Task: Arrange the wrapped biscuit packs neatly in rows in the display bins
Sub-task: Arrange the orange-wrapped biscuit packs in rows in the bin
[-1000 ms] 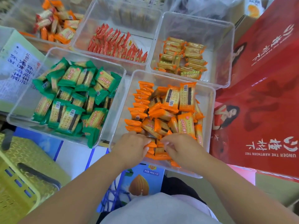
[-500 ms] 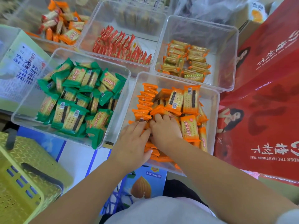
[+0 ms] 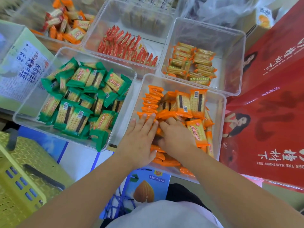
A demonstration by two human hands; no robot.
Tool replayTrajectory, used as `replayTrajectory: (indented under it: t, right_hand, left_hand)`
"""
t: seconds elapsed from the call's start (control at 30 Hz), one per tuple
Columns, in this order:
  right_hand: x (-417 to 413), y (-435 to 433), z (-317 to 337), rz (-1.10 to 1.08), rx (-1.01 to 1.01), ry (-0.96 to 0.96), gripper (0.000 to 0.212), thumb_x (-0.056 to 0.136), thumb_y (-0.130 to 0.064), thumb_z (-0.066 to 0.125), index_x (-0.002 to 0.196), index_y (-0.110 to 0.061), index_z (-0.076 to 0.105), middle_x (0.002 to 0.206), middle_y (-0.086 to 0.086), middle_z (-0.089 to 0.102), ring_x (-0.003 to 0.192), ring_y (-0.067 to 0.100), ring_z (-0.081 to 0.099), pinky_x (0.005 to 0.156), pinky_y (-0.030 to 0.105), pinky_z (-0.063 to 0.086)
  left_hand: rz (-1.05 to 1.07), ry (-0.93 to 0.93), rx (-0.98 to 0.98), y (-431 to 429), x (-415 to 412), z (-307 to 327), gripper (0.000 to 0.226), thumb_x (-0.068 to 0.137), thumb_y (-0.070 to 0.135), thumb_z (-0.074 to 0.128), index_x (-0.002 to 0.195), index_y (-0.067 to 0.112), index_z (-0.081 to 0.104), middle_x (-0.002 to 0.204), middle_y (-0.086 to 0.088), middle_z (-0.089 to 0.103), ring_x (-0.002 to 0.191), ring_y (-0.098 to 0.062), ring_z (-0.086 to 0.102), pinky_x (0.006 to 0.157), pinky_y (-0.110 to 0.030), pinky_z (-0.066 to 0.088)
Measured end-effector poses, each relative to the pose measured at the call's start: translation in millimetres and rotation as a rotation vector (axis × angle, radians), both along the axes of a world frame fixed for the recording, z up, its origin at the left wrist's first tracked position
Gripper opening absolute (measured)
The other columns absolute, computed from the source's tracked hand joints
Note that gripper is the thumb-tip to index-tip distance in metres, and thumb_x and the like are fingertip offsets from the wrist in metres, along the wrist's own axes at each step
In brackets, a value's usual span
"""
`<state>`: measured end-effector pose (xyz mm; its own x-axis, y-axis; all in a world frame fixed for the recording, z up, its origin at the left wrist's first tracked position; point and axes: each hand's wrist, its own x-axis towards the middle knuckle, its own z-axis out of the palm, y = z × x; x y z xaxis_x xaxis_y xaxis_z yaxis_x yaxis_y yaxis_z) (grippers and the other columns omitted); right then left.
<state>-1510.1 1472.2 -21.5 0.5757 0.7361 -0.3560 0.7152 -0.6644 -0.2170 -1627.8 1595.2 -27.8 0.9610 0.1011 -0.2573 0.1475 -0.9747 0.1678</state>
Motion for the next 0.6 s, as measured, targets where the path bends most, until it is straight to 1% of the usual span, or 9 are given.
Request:
replayTrajectory:
  t: [0.07,0.13,0.17,0.23,0.3,0.37,0.47,0.53,0.6]
  right_hand:
    - [4,-8,5,-0.047,0.062,0.029,0.042,0.084,-0.045,0.068,0.118,-0.024,0.058,0.116,0.002,0.053,0.110,0.024,0.052,0.085,0.037,0.052]
    - [8,-16,8,-0.048,0.076,0.050,0.038,0.083,-0.045,0.068,0.113,-0.023,0.060,0.113,0.002,0.057,0.108,0.023,0.054,0.087,0.036,0.052]
    - [9,-18,9,-0.023,0.058,0.054,0.037,0.084,-0.045,0.067,0.112,-0.022,0.060,0.112,0.002,0.059,0.108,0.024,0.055,0.088,0.036,0.051]
    - [10,-18,8,0.030,0.011,0.046,0.039,0.084,-0.045,0.065,0.115,-0.023,0.057,0.112,0.003,0.062,0.109,0.026,0.055,0.088,0.037,0.050]
    - [10,-15,6,0.047,-0.005,0.019,0.042,0.084,-0.048,0.064,0.117,-0.024,0.055,0.112,0.003,0.062,0.107,0.027,0.056,0.084,0.038,0.049]
    - [10,-13,4,0.048,-0.003,-0.005,0.044,0.084,-0.050,0.063,0.120,-0.025,0.054,0.112,0.003,0.060,0.105,0.028,0.057,0.077,0.038,0.045]
    - [8,-10,1,0.053,0.006,-0.017,0.044,0.087,-0.052,0.060,0.124,-0.028,0.052,0.112,0.003,0.058,0.102,0.027,0.059,0.071,0.035,0.039]
    - [9,-11,2,0.033,0.052,0.029,0.038,0.090,-0.050,0.060,0.120,-0.028,0.053,0.112,0.001,0.060,0.101,0.025,0.060,0.072,0.033,0.044]
    - [12,-13,9,-0.030,0.129,0.119,0.028,0.089,-0.047,0.062,0.107,-0.027,0.055,0.103,-0.001,0.063,0.094,0.023,0.062,0.073,0.036,0.053]
  left_hand:
    - [0.001,0.051,0.035,5,11,0,0.097,0.091,0.063,0.043,0.159,0.013,-0.006,0.166,-0.009,-0.017,0.153,-0.031,-0.013,0.122,-0.051,-0.007]
    - [0.004,0.114,0.081,8,19,2,0.097,0.093,0.063,0.042,0.158,0.010,-0.007,0.167,-0.013,-0.010,0.154,-0.032,-0.007,0.122,-0.048,-0.006]
    - [-0.003,0.144,0.107,9,21,2,0.096,0.094,0.064,0.041,0.158,0.008,-0.004,0.167,-0.014,-0.006,0.154,-0.033,-0.003,0.122,-0.048,-0.004]
    - [-0.023,0.188,0.146,9,21,4,0.092,0.094,0.065,0.038,0.158,0.006,0.009,0.167,-0.017,0.005,0.152,-0.035,0.007,0.123,-0.050,0.001]
    - [-0.043,0.204,0.180,8,19,7,0.089,0.095,0.066,0.034,0.156,0.004,0.020,0.165,-0.018,0.015,0.150,-0.037,0.014,0.124,-0.052,0.005]
    - [-0.061,0.212,0.235,7,14,8,0.089,0.095,0.068,0.027,0.156,0.003,0.022,0.165,-0.018,0.016,0.151,-0.038,0.012,0.122,-0.055,-0.001]
    - [-0.011,0.215,0.290,9,0,8,0.089,0.095,0.070,0.020,0.158,0.007,0.014,0.167,-0.013,0.011,0.154,-0.033,0.002,0.112,-0.067,-0.016]
    - [0.035,0.211,0.267,11,-7,7,0.087,0.095,0.069,0.019,0.159,0.012,0.010,0.168,-0.008,0.007,0.154,-0.026,-0.004,0.110,-0.072,-0.016]
    - [0.047,0.203,0.247,13,-9,6,0.086,0.094,0.069,0.021,0.160,0.014,0.011,0.168,-0.006,0.006,0.155,-0.022,-0.005,0.110,-0.072,-0.014]
